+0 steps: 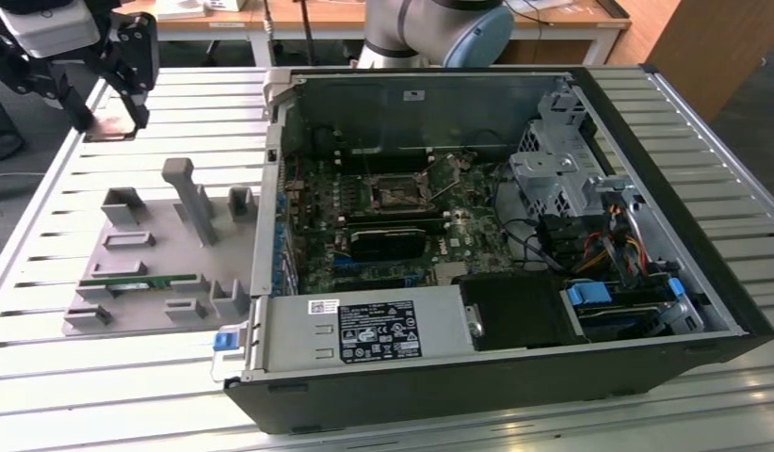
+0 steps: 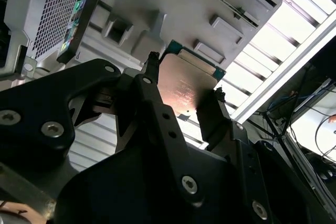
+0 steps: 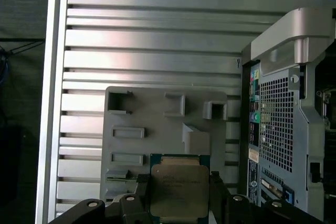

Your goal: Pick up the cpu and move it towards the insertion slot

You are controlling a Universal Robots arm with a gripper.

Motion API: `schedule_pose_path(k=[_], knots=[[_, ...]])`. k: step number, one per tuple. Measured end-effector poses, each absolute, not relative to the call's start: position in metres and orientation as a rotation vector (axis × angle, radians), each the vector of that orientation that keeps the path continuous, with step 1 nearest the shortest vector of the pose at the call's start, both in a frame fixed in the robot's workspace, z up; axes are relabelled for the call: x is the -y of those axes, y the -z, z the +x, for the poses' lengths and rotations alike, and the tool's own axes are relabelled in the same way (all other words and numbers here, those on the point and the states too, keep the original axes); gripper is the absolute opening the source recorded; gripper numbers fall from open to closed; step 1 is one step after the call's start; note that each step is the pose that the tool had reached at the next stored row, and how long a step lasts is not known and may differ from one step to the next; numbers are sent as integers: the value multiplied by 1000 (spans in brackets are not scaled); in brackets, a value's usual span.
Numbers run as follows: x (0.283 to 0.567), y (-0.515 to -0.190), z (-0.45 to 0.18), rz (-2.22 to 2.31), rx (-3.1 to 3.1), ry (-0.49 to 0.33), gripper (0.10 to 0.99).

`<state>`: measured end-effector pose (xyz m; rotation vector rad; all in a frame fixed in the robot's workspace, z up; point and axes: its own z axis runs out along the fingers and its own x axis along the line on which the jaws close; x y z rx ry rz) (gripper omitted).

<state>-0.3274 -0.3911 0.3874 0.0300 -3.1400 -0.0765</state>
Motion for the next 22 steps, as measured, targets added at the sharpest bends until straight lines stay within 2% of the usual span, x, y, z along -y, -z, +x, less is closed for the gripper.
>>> schedule_pose_path(k=[22], knots=[[389, -387, -305, 30, 3140, 76, 541]])
